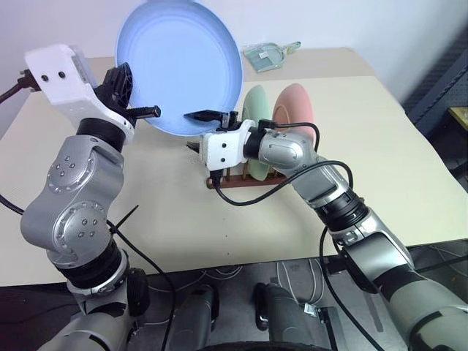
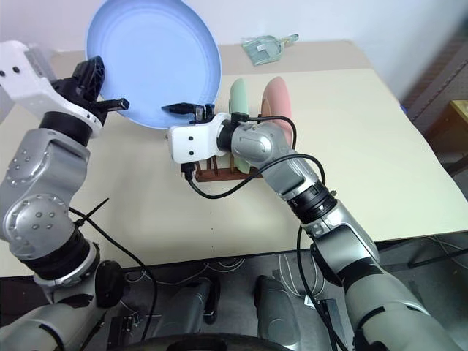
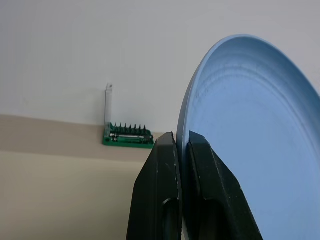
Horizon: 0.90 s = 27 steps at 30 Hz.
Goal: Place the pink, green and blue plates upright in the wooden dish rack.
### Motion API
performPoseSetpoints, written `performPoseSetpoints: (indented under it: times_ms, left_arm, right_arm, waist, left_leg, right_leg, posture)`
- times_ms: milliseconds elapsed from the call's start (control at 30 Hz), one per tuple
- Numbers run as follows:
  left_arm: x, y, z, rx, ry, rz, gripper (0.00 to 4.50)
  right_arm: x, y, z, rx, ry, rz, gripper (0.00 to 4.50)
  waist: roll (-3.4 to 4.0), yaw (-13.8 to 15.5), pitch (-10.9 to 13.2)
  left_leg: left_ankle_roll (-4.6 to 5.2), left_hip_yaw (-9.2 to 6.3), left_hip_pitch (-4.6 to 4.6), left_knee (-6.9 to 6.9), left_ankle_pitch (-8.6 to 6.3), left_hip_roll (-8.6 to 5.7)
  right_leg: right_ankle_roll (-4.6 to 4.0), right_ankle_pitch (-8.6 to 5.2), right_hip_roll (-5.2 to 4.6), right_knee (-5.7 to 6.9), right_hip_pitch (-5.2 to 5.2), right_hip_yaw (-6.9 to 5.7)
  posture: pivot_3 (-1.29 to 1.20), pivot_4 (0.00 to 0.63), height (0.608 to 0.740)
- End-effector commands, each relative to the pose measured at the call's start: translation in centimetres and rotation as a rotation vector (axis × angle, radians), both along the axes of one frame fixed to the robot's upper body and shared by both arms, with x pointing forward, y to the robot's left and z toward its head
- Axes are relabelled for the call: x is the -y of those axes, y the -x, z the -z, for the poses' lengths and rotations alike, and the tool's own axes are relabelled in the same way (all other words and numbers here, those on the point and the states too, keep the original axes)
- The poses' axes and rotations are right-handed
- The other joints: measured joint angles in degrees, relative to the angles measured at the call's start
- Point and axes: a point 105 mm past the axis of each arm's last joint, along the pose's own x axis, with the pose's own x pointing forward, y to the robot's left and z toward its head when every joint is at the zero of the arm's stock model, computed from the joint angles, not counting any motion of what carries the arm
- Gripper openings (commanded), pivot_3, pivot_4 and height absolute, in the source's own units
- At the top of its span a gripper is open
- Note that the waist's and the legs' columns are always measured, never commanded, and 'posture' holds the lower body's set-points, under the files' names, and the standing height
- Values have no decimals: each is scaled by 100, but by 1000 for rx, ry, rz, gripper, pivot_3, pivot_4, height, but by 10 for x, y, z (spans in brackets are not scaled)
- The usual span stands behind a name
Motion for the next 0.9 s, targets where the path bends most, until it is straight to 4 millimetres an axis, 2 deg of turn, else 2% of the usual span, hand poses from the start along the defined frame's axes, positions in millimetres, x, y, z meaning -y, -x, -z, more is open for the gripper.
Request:
performPoseSetpoints:
  times_ms: [33,67,133,167,233,333,400,467,600,733,833,900]
  left_arm:
    - [-4,10,-11,55,3,-18,0]
    - [-5,10,-11,56,13,-17,0]
    - [-6,9,-11,61,50,-8,0]
    - [-6,9,-12,67,61,-1,337]
    - [-6,9,-13,73,68,5,1056]
    - [-7,10,-18,105,123,28,2541]
    - [-19,16,-36,207,251,31,3605]
    - [-37,22,-47,281,347,0,4470]
    - [-81,34,-57,354,329,-120,4470]
    - [-118,43,-49,322,191,-228,4470]
    - [-124,44,-27,235,30,-222,4470]
    - [-118,42,-4,155,-58,-159,4470]
  right_arm:
    - [-4,6,-18,52,-34,-29,566]
    - [-4,6,-18,53,-34,-30,27]
    - [-4,7,-18,54,-36,-32,27]
    - [-4,7,-18,56,-36,-33,3]
    - [-4,8,-18,58,-36,-35,0]
    - [-3,9,-17,66,-32,-38,0]
    - [-3,10,-18,79,-31,-40,0]
    - [-2,11,-20,89,-38,-43,0]
    - [-2,14,-34,90,-105,-65,0]
    - [0,19,-58,18,-252,-106,0]
    - [3,27,-79,-103,-404,-163,0]
    - [5,34,-90,-207,-492,-214,0]
  waist:
    - [0,3,0]
    - [0,5,0]
    - [0,7,0]
    - [0,9,0]
    - [0,9,0]
    - [0,11,0]
    - [0,13,0]
    - [-2,15,0]
    - [-1,-24,1]
    - [0,-18,1]
    - [3,-11,2]
    - [1,5,1]
  left_leg:
    - [0,0,0,0,0,0]
    - [-1,-1,0,0,1,1]
    - [-1,-1,1,0,1,1]
    - [-1,-1,1,1,1,1]
    - [-1,-1,1,1,1,1]
    - [-3,-2,1,1,2,1]
    - [-3,-2,2,2,2,1]
    - [-3,-4,1,3,2,2]
    - [-7,0,12,-7,4,5]
    - [-12,-1,19,-11,7,11]
    - [-11,0,21,-15,7,9]
    - [-11,-4,21,-12,7,10]
  right_leg:
    - [0,0,1,1,0,0]
    - [-1,0,2,0,0,0]
    - [-1,0,2,0,1,0]
    - [-1,0,1,0,2,0]
    - [-1,0,2,-1,2,0]
    - [-1,1,2,0,3,0]
    - [-2,1,2,-1,4,0]
    - [-4,2,3,-1,4,-1]
    - [-5,3,8,1,4,4]
    - [-10,5,15,5,5,6]
    - [-11,5,15,5,5,12]
    - [-11,4,15,3,9,14]
  posture:
    - [0,150,740]
    - [0,150,740]
    - [0,150,740]
    - [0,150,740]
    - [0,150,740]
    - [0,150,740]
    - [0,150,740]
    - [0,150,740]
    - [0,150,740]
    - [0,150,740]
    - [0,150,740]
    - [0,150,740]
